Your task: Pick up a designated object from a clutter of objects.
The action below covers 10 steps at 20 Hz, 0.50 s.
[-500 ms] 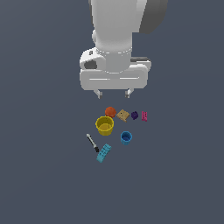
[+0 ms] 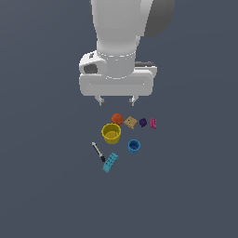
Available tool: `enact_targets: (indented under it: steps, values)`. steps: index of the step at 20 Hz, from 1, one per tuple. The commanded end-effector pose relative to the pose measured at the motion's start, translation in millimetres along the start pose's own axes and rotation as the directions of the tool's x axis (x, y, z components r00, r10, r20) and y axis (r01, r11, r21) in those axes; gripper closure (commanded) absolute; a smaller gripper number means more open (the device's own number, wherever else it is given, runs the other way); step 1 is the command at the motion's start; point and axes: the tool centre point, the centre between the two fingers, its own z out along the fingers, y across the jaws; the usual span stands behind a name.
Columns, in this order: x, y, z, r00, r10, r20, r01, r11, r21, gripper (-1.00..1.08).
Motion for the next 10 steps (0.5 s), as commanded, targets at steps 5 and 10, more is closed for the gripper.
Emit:
enact_targets:
  steps: [5,10]
  values:
    - [1,0,2,1.0,-0.002,-0.002,0.002,1.0,-0.003,-0.92]
    - [-1,-10,18,1.0,-0.025,0.0,0.025,1.0,-0.005,-0.92]
